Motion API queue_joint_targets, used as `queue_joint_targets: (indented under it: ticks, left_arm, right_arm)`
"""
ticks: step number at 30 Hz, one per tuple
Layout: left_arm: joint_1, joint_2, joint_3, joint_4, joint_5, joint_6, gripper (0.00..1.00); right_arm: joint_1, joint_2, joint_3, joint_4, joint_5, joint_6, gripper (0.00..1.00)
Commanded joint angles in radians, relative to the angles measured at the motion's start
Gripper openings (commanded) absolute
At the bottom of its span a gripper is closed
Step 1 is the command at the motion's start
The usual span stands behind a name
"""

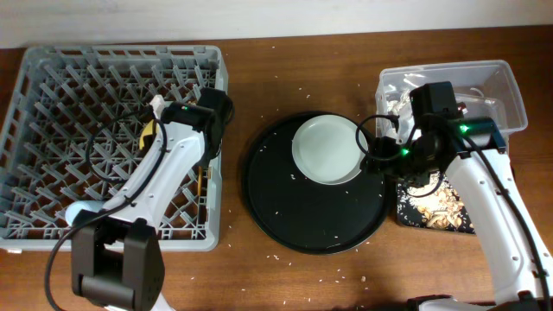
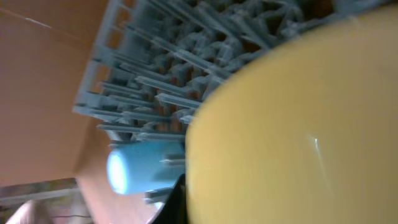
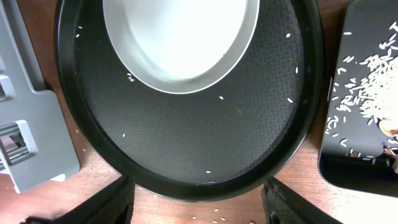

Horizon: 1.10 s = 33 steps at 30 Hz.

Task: Sort waste into correct bins and load items into the dishwasher rack
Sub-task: 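Lift the yellow bowl with the left gripper and carry it to the rack, then set the yellow bowl on its side in the rack and release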

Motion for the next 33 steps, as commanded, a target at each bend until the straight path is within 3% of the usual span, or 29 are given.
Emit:
queue_joint_targets:
  ticks: [1, 4, 12, 16, 22, 26, 29, 33]
  left_arm:
    - [0.006, 0.005, 0.011, 0.015, -0.107, 0.001, 0.01]
    - [0.011, 0.024, -0.037, 0.100, -0.101, 0.002, 0.02]
    - [0.041, 0.032, -0.044, 0.053, -0.273, 0.002, 0.03]
    - [0.068, 0.032, -0.047, 0.064, -0.148, 0.002, 0.01]
    - [0.071, 0.058, -0.055, 0.095, -0.095, 0.002, 0.06]
    - [0.060, 0.055, -0.052, 0.058, 0.051, 0.002, 0.19]
    - [0.064, 0.028, -0.018, 0.005, 0.017, 0.002, 0.00]
    - [0.087, 0.000, 0.002, -0.031, -0.143, 0.002, 0.00]
  right_arm:
    - [-0.002, -0.014, 0.013, 0.001, -0.005, -0.011, 0.67]
    - [-0.002, -0.014, 0.013, 0.000, -0.005, -0.015, 0.67]
    - [-0.002, -0.014, 0.013, 0.000, -0.005, -0.029, 0.70]
    - [-0.002, -0.014, 0.013, 0.001, -0.005, -0.029, 0.70]
    - [-0.002, -0.014, 0.013, 0.000, -0.005, -0.030, 0.70]
    - [-0.002, -0.014, 0.013, 0.000, -0.005, -0.030, 0.70]
    - [-0.002, -0.014, 0.013, 0.000, -0.005, -0.030, 0.70]
    - [-0.002, -0.014, 0.013, 0.000, -0.005, -0.029, 0.70]
